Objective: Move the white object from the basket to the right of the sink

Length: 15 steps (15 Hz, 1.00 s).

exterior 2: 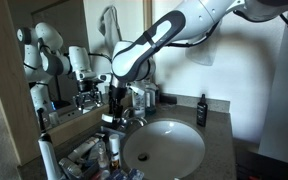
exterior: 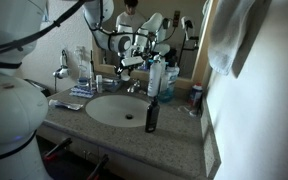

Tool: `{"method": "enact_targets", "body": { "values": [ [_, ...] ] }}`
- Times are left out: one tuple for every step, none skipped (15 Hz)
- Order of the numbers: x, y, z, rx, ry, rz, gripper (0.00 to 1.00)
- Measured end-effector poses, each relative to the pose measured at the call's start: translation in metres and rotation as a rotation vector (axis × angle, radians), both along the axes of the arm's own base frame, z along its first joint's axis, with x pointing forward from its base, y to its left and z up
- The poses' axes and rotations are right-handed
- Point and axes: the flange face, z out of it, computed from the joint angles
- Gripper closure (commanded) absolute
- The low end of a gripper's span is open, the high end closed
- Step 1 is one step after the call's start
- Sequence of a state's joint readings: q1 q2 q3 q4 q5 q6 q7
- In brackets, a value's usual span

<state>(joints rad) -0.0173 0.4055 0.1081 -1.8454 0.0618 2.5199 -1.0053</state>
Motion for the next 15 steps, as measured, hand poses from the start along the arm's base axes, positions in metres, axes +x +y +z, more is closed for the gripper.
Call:
{"method": "enact_targets", "body": {
  "values": [
    [0.000, -0.004, 0.006, 0.001, -0.005, -0.028, 0.46],
    [-0.001, -0.006, 0.012, 0.006, -0.005, -0.054, 0.46],
    [-0.002, -0.008, 0.018, 0.012, 0.002, -0.075, 0.46],
    [-0.004, -0.008, 0.024, 0.020, 0.013, -0.093, 0.46],
    [-0.007, -0.008, 0.030, 0.032, 0.029, -0.109, 0.46],
    [-0.011, -0.008, 0.037, 0.044, 0.045, -0.125, 0.46],
    [-0.015, -0.007, 0.045, 0.053, 0.060, -0.139, 0.46],
    [-0.020, -0.007, 0.053, 0.059, 0.072, -0.154, 0.46],
    [-0.025, -0.007, 0.061, 0.062, 0.078, -0.169, 0.46],
    [-0.031, -0.008, 0.069, 0.065, 0.083, -0.186, 0.46],
    [-0.038, -0.010, 0.076, 0.066, 0.086, -0.204, 0.46],
    [-0.046, -0.012, 0.082, 0.067, 0.090, -0.226, 0.46],
    [-0.055, -0.016, 0.088, 0.067, 0.094, -0.253, 0.46],
    [-0.065, -0.021, 0.091, 0.067, 0.101, -0.282, 0.46],
    [-0.075, -0.028, 0.093, 0.067, 0.107, -0.314, 0.46]
  ]
}}
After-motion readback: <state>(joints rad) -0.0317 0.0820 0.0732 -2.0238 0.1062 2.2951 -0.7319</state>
